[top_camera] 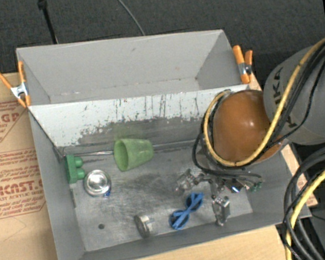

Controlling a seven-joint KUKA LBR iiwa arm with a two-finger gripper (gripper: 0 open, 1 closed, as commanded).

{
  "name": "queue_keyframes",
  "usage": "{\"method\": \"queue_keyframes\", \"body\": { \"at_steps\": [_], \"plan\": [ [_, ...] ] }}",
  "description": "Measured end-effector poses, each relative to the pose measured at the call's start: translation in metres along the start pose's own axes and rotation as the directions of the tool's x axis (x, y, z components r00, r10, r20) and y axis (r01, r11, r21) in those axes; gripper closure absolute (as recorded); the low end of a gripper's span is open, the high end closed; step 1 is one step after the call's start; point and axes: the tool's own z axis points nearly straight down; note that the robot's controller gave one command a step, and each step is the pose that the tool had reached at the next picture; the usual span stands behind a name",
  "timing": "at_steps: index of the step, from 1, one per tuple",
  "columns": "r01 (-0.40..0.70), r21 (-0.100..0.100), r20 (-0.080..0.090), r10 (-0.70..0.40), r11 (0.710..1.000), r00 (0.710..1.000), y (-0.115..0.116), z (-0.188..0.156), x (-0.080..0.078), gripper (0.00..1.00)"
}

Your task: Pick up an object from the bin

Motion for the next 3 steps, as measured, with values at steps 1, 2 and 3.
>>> {"method": "queue_keyframes", "body": {
  "at_steps": [1, 2, 3],
  "plan": [
    [0.212, 0.007, 0.011, -0.213, 0.977, 0.977, -0.007, 0.027, -0.001, 0.00],
    [0.313, 0.002, 0.001, -0.313, 0.950, 0.950, 0.012, 0.029, -0.015, 0.00],
    [0.314, 0.001, 0.005, -0.314, 0.950, 0.950, 0.013, 0.028, -0.017, 1.00]
  ]
}}
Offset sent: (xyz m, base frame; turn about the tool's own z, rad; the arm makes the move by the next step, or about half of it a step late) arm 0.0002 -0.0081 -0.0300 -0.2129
